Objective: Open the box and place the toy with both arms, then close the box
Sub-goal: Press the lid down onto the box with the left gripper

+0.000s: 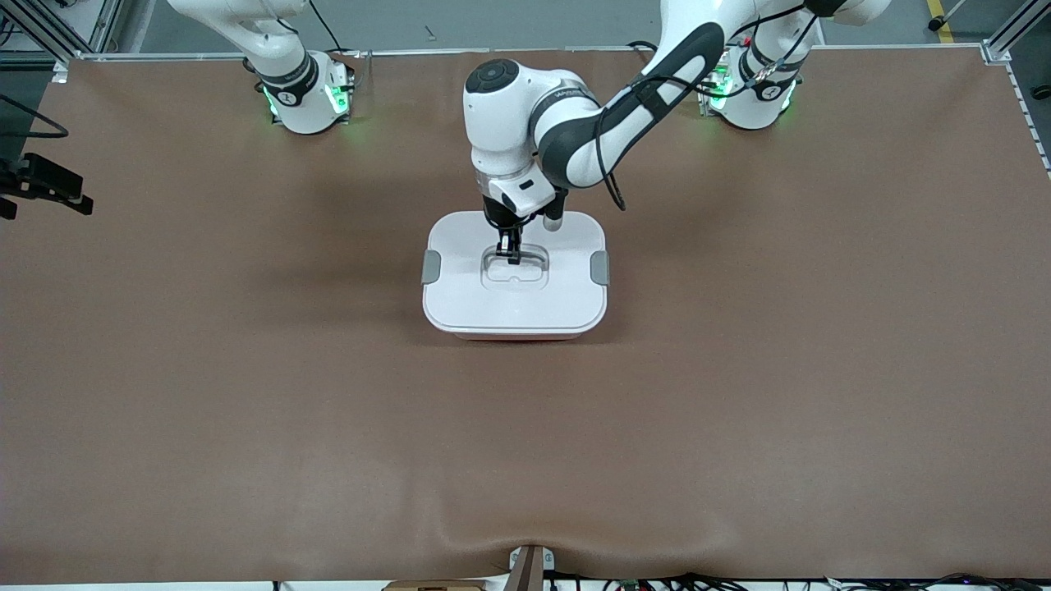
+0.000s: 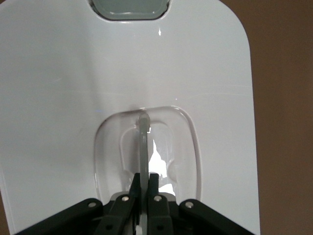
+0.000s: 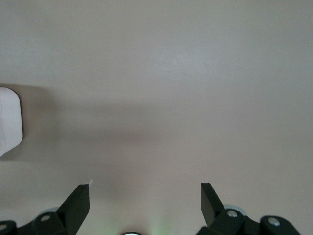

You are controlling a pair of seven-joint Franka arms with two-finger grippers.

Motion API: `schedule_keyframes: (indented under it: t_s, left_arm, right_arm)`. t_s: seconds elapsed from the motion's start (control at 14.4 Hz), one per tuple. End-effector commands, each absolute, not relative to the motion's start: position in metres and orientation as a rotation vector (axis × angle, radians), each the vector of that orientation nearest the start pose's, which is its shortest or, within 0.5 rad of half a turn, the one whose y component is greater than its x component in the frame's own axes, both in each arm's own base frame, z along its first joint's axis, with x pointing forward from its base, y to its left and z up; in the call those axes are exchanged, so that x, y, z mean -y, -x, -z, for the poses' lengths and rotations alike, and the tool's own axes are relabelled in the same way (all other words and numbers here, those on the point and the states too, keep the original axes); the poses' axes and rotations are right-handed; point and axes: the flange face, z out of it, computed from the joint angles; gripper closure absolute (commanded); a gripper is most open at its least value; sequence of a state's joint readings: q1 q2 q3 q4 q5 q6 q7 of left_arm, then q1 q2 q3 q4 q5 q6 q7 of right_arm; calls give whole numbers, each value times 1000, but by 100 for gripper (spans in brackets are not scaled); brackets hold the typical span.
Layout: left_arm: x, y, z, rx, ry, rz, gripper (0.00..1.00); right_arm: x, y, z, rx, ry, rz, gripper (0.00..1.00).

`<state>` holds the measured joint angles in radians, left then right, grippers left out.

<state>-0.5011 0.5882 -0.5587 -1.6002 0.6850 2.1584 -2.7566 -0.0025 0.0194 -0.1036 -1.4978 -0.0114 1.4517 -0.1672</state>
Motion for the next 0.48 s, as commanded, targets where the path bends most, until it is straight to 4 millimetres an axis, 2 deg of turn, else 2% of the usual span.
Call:
schedule_keyframes:
  t_s: [0.0,0.42]
  left_arm:
    - [553,-397,-333,2261,2378,483,100]
    - [549,-400,-323,2274,2344,476,100]
  right_arm:
    - [55,-544,-646,93,3155,-89,0]
    - [54,-546,-651,94,3160,-53,0]
